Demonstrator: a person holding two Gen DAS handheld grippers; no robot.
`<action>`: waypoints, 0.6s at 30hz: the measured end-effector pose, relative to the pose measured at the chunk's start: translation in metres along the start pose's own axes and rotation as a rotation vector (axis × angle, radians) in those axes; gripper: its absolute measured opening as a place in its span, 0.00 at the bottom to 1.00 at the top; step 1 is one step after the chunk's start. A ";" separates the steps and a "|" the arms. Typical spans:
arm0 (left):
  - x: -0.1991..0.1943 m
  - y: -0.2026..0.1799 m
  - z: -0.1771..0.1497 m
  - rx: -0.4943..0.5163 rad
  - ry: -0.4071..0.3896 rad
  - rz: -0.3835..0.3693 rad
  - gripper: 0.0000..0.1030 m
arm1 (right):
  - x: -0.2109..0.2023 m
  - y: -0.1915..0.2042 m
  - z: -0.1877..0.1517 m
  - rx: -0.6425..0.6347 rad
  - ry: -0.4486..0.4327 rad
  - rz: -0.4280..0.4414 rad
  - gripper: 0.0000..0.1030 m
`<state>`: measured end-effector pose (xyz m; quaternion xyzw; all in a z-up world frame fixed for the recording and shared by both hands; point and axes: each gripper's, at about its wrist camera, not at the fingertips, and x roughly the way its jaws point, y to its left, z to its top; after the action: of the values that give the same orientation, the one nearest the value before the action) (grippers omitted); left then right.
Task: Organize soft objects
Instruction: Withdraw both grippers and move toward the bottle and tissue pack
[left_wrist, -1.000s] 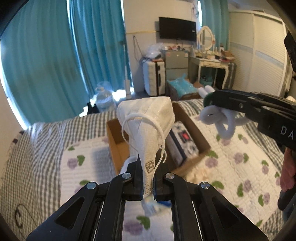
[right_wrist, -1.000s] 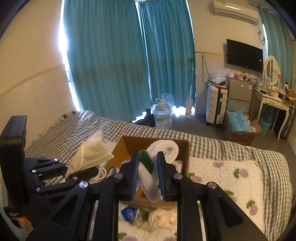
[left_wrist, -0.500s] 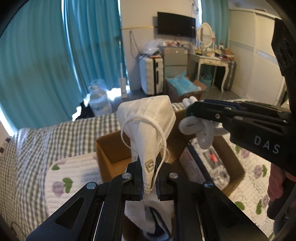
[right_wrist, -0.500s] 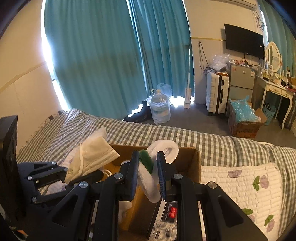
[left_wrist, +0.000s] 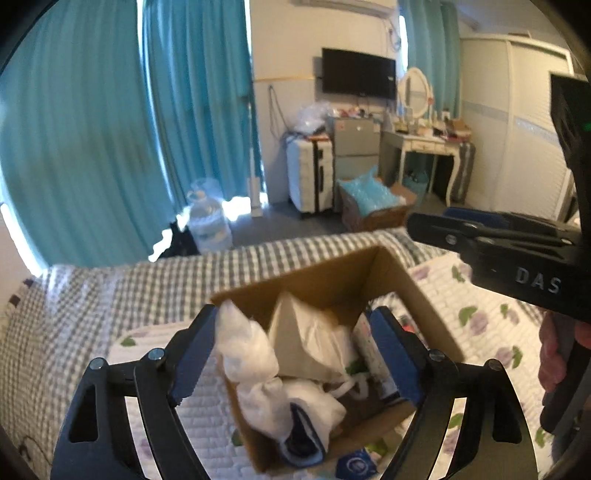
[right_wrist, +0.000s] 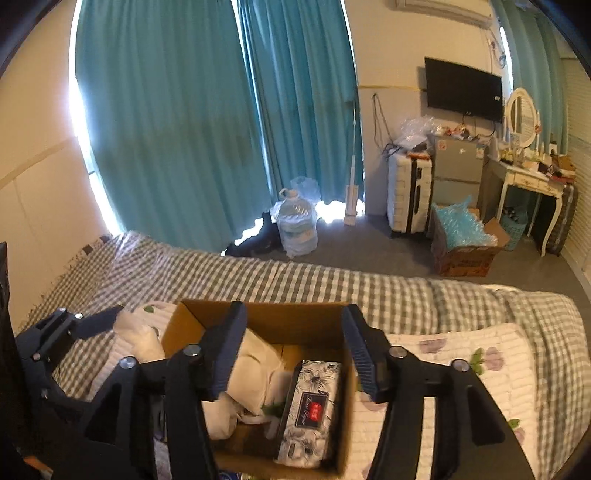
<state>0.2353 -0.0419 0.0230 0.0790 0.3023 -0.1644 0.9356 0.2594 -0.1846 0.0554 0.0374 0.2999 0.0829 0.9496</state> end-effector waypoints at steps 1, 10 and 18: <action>-0.007 0.000 0.004 0.000 -0.009 0.006 0.82 | -0.013 0.000 0.003 0.002 -0.013 -0.002 0.58; -0.112 -0.009 0.027 0.013 -0.115 0.050 0.92 | -0.127 0.009 0.024 -0.021 -0.102 -0.055 0.81; -0.194 -0.023 0.013 -0.002 -0.184 0.099 1.00 | -0.207 0.023 0.004 -0.057 -0.122 -0.085 0.97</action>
<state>0.0862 -0.0159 0.1470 0.0777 0.2112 -0.1243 0.9664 0.0914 -0.1993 0.1779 0.0026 0.2403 0.0485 0.9695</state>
